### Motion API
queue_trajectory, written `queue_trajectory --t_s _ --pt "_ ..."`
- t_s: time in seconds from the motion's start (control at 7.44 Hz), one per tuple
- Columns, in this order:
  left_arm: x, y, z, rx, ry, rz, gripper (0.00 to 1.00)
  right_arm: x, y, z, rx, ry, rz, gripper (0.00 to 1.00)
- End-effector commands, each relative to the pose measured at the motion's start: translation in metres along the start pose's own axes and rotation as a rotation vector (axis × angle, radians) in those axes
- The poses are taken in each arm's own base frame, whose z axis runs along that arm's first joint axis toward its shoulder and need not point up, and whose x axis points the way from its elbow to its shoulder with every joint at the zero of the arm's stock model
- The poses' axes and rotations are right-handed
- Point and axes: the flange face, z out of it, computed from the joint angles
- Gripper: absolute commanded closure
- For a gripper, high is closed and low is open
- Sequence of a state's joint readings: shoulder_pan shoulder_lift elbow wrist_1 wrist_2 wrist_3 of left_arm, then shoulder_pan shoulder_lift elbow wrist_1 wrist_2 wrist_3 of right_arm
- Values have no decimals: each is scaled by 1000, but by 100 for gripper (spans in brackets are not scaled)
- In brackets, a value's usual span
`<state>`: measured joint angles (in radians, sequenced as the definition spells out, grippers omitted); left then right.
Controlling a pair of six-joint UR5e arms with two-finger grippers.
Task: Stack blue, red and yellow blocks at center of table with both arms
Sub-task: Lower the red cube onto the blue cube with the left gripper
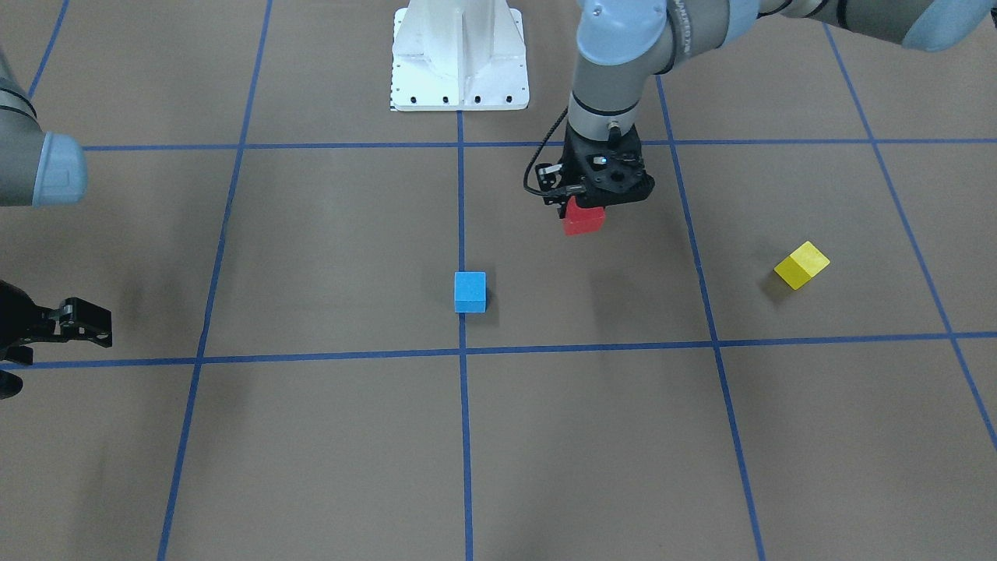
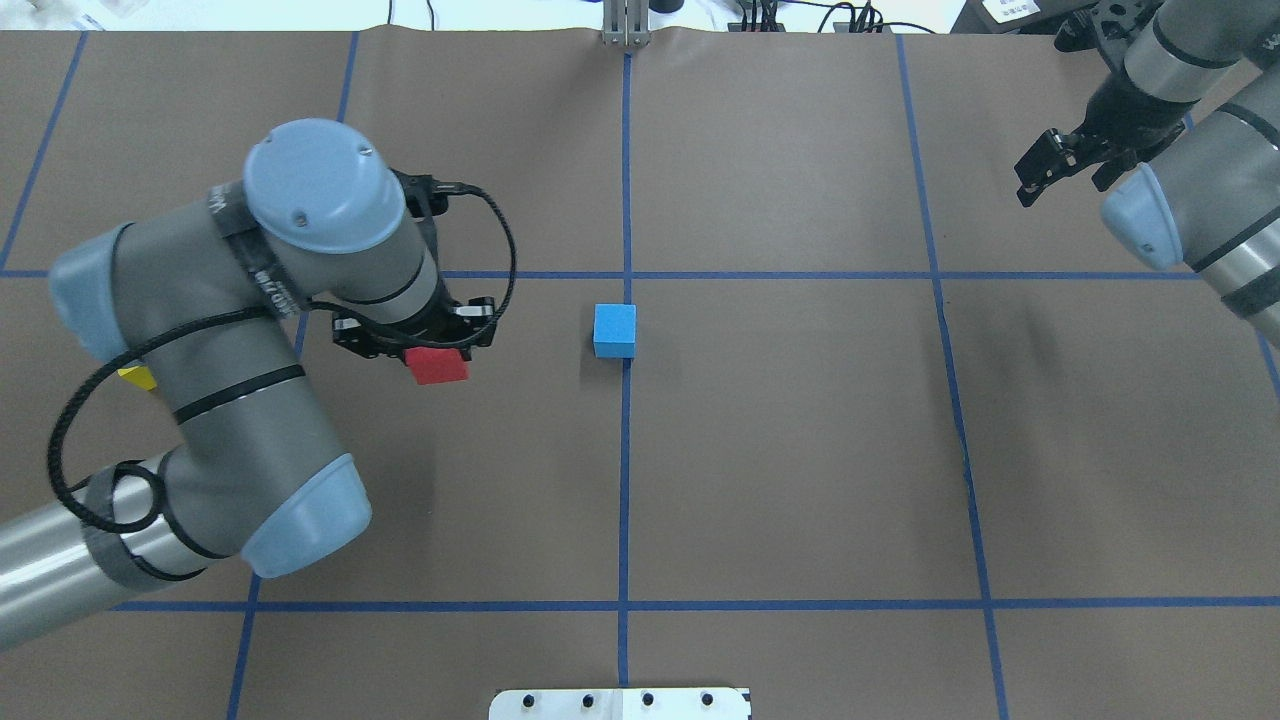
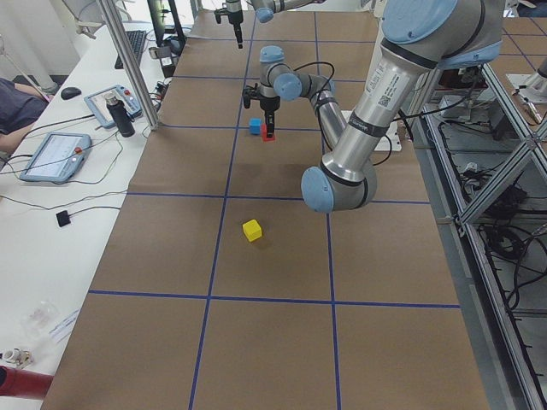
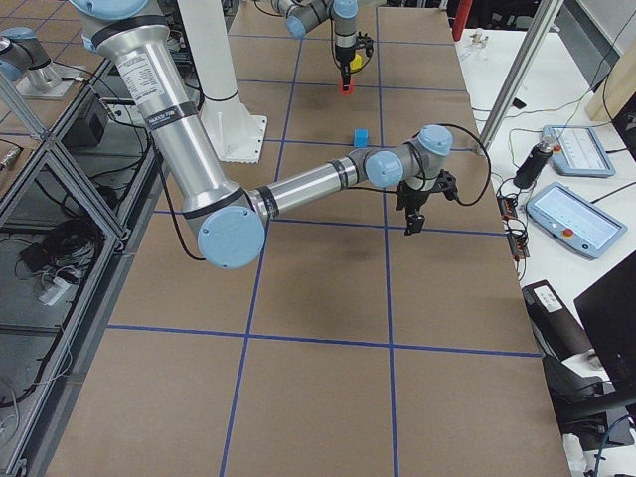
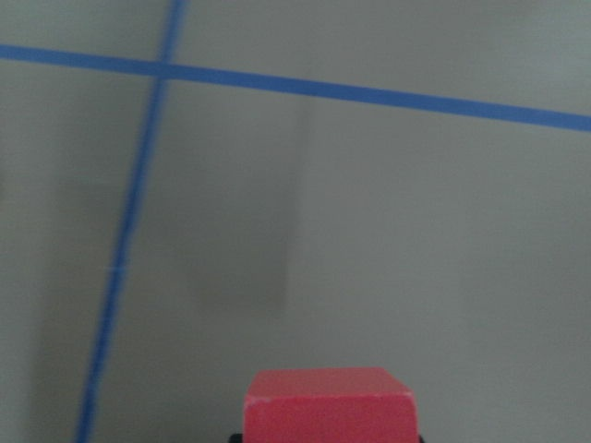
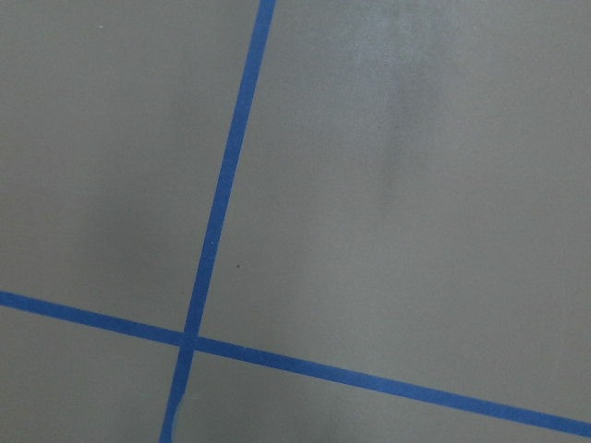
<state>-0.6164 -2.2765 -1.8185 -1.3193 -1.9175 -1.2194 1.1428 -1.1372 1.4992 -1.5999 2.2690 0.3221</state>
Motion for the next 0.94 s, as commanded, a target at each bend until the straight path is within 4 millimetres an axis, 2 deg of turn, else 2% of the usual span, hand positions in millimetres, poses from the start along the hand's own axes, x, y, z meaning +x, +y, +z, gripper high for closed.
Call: queue_trajectory --t_s 0.0,0.13,0.27,0.4,0.81 --pt "105 -26 -14 12 7 14 100 3 2 3 -5 2 8 1" --pt "123 -28 13 18 4 30 100 4 2 4 -7 2 9 1" --pt "131 -32 47 29 19 47 100 4 2 4 -6 2 10 1" --pt "132 -35 60 29 24 54 100 4 2 4 -7 2 11 1" --pt "130 -36 62 29 17 178 100 5 2 4 -8 3 13 1"
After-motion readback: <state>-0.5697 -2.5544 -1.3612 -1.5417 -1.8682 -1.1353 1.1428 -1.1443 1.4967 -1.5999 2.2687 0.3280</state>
